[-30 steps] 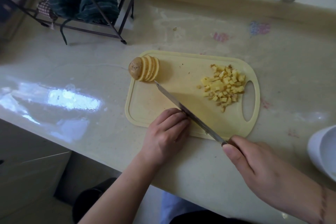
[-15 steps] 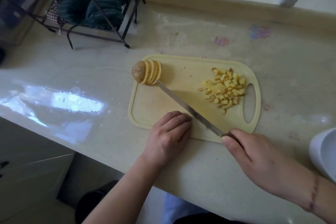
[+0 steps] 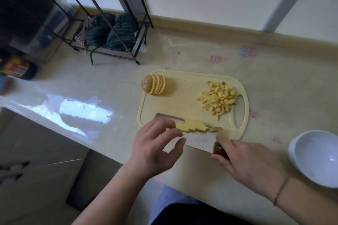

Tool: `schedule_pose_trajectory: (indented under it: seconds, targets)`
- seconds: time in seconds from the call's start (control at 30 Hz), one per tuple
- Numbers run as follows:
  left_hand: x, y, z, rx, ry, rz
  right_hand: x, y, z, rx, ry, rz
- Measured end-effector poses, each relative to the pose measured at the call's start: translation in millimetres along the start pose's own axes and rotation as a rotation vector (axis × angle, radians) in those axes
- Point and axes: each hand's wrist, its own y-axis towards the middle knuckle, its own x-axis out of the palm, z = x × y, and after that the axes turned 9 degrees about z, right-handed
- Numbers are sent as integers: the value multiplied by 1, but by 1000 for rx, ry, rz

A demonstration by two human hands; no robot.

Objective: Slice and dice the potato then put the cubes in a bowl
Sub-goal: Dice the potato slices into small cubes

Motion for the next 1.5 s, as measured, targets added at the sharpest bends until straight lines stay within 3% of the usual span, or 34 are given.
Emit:
schedule_pose_trajectory:
  seconds: [0.13,0.33,0.63,1.0,1.2,1.37,1.5]
  targets:
    - [0,19,-33,-37,166,-531,12,-4,-7,-92,-63,157]
    - [10,21,-60,54,133,-708,27,0,-17,-119,-95,294]
    - [35,26,-72,59,76,-742,37,1,-18,-136,-162,271]
    - [51,31,-87,138,57,-647,23,-9,-27,-86,-249,210]
    - [39,56,-78,13,41,-607,15,-11,-31,-94,-210,157]
    - [36,76,-33,-5,-33,-802,9,-10,-35,-141,-237,230]
    - [39,78,-18,17,-13,-848,4,-5,-33,-158,-254,229]
